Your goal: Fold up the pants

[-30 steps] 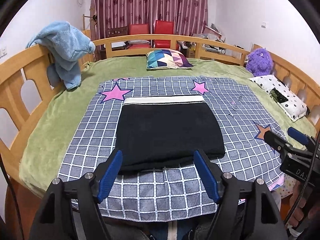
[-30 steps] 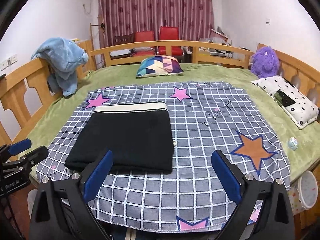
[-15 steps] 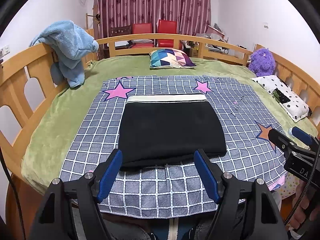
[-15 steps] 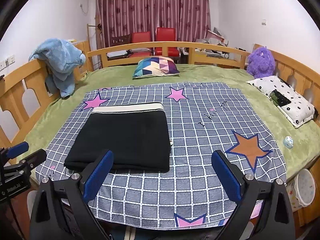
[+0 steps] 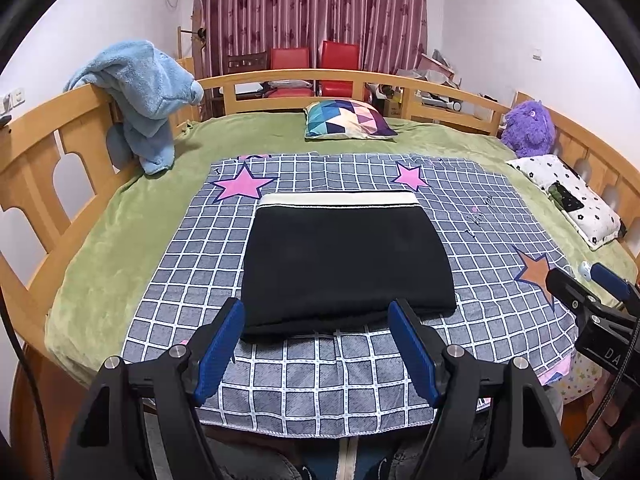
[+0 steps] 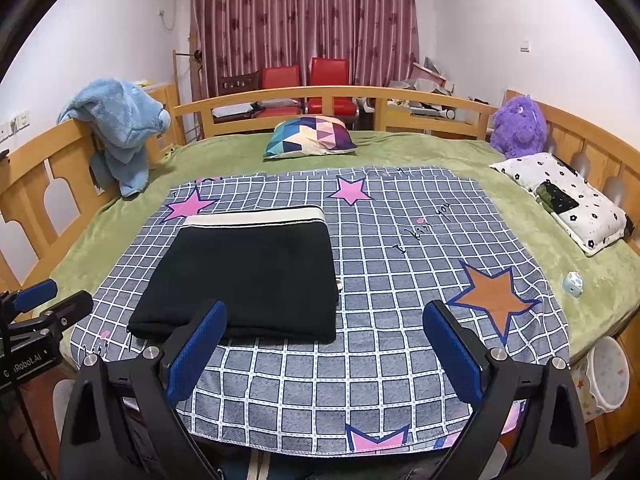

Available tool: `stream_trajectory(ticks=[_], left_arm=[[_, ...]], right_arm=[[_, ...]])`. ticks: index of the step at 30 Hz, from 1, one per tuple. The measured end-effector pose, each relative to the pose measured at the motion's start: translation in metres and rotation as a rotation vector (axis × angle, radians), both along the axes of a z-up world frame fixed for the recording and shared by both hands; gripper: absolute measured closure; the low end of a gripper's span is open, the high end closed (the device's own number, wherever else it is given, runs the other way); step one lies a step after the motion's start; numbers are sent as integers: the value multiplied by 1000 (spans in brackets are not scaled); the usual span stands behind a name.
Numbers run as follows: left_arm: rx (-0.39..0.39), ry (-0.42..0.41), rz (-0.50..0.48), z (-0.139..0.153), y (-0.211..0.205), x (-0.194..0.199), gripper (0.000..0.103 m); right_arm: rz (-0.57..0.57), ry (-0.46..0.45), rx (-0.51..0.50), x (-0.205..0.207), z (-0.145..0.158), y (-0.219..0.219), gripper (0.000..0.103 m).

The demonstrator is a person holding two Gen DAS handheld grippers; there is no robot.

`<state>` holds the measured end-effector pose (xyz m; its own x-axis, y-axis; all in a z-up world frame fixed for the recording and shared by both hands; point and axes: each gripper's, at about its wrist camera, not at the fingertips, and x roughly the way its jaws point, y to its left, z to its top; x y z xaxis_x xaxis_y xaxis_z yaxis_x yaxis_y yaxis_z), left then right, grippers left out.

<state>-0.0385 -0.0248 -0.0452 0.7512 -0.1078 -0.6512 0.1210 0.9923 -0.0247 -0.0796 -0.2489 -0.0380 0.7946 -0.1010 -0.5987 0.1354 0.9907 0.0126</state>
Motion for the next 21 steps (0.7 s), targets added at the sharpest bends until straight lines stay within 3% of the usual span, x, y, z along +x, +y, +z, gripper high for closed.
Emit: stream_trajectory(ticks=[21], left_arm=[[-28, 5, 23, 2, 17, 3, 30]], right_arm=[[16, 17, -1, 1, -6, 3, 6]])
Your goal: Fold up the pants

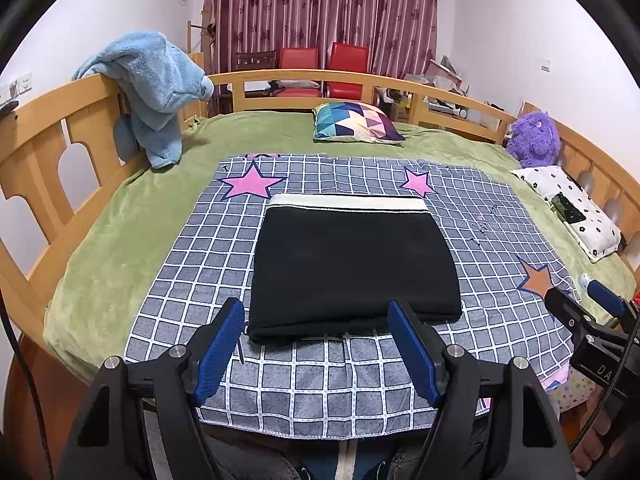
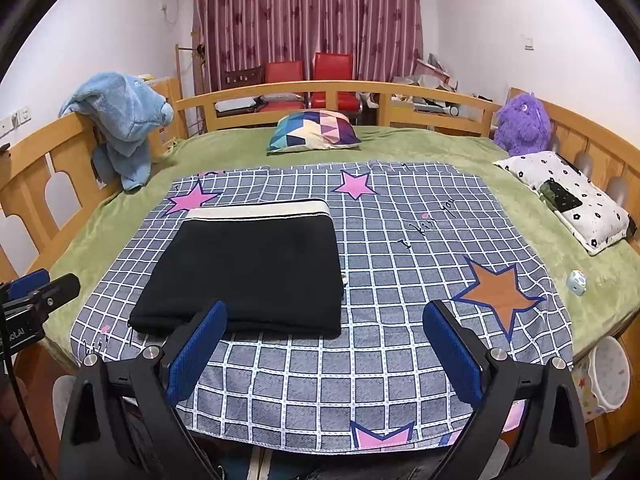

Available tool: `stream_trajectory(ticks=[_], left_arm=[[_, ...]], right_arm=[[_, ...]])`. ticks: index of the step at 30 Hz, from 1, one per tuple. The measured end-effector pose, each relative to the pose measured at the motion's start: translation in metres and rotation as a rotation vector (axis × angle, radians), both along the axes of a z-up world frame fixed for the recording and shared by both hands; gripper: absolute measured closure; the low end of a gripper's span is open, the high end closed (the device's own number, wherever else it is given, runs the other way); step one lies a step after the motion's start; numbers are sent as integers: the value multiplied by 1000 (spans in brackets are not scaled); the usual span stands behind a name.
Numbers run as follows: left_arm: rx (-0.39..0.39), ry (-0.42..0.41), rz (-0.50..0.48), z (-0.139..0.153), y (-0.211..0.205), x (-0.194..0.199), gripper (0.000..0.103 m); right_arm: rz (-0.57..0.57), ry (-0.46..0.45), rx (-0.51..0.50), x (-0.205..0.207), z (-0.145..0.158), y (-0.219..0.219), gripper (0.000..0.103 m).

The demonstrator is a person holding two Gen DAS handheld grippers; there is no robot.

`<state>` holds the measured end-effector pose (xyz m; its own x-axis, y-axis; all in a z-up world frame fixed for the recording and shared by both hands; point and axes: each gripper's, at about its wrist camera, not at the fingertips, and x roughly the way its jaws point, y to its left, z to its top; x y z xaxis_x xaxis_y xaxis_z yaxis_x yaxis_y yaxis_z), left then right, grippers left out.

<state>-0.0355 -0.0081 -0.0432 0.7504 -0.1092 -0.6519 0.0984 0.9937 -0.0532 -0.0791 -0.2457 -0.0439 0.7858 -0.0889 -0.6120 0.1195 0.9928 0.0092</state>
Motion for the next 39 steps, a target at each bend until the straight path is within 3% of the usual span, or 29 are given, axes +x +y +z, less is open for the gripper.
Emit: stream_trajectory(ticks=[39], left_arm=[[-9, -28, 33, -1, 13, 5, 30]], right_arm=[[17, -15, -28, -4, 7, 20, 6]])
